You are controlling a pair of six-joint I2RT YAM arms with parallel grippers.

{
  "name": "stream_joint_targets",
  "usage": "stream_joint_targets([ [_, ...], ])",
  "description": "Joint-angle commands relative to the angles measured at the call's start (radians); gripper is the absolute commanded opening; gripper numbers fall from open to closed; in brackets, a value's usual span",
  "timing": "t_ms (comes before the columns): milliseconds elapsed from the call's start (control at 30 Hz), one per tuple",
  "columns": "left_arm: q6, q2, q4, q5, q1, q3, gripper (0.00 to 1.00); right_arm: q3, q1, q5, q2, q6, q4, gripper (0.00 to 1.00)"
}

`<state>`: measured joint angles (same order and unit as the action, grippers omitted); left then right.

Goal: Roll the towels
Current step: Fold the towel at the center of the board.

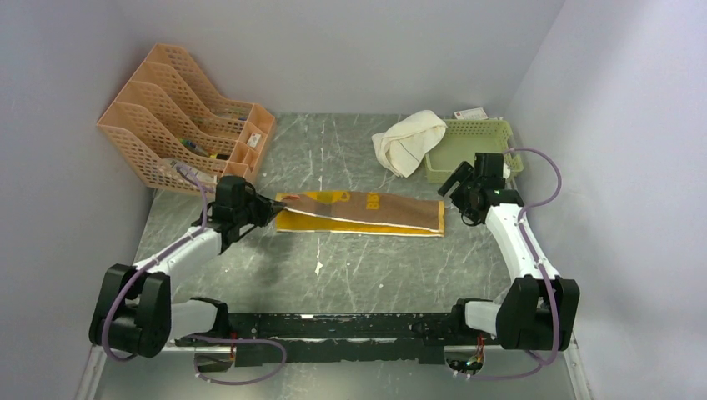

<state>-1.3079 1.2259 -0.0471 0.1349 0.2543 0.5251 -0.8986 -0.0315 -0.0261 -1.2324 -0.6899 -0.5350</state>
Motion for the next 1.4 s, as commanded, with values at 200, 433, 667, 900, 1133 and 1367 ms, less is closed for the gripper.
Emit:
stream_joint_targets([
  [200,0.257,0.212,0.028,0.143,-0.093,0.115,0.07,0.038,0.009,0.068,-0.012,0.061,0.026,0.74],
  [433,0.3,0.28,-0.007,0.213,-0.093,0.118,0.07,0.081,0.01,0.167,-0.001,0.121,0.055,0.72],
  [667,0.311,0.233,0.004,0.226,-0.093,0.062,0.07,0.178,0.01,0.17,0.02,0.2,0.111,0.66],
  [900,0.348,0.159,0.069,0.211,-0.093,0.03,0.07,0.213,0.009,0.198,-0.044,0.18,0.172,0.52],
  [1133,0.4,0.169,0.108,0.163,-0.093,0.044,0.07,0.166,0.01,0.092,-0.116,0.239,0.136,0.51],
  [1367,0.429,0.203,0.126,0.159,-0.093,0.083,0.07,0.121,0.01,0.056,-0.191,0.283,0.137,0.45],
])
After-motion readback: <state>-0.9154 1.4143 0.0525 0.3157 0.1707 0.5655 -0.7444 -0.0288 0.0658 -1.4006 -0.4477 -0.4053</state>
